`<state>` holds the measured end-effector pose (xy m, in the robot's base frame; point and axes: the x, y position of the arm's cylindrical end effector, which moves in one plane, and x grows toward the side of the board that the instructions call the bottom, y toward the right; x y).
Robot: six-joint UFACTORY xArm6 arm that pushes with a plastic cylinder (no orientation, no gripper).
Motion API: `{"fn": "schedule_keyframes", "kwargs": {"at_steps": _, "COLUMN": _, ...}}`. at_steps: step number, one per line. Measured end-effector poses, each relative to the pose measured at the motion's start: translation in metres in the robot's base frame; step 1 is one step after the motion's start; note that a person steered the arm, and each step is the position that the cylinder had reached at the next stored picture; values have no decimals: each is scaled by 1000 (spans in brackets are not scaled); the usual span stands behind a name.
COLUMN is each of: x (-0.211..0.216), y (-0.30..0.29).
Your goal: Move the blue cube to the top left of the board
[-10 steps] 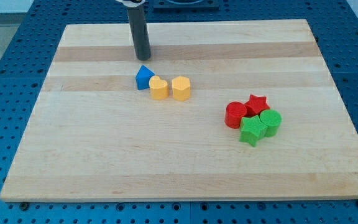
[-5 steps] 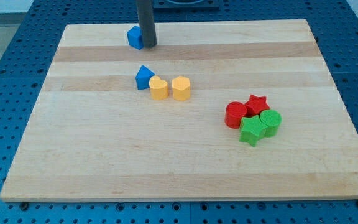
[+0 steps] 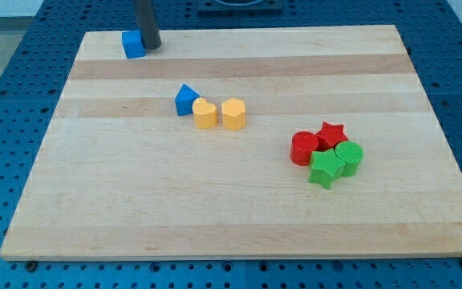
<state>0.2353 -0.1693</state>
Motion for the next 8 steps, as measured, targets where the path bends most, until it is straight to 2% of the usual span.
{"fn": "schedule_keyframes", "kwargs": {"at_steps": 1, "x": 23, "y": -10}}
{"fn": "schedule_keyframes", "kwargs": {"at_steps": 4, "x": 15, "y": -56}}
{"fn": "schedule_keyframes", "kwargs": {"at_steps": 6, "x": 15, "y": -54}}
{"fn": "schedule_keyframes", "kwargs": {"at_steps": 7, "x": 43, "y": 1}}
{"fn": "schedule_keyframes", "kwargs": {"at_steps": 8, "x": 43, "y": 84}}
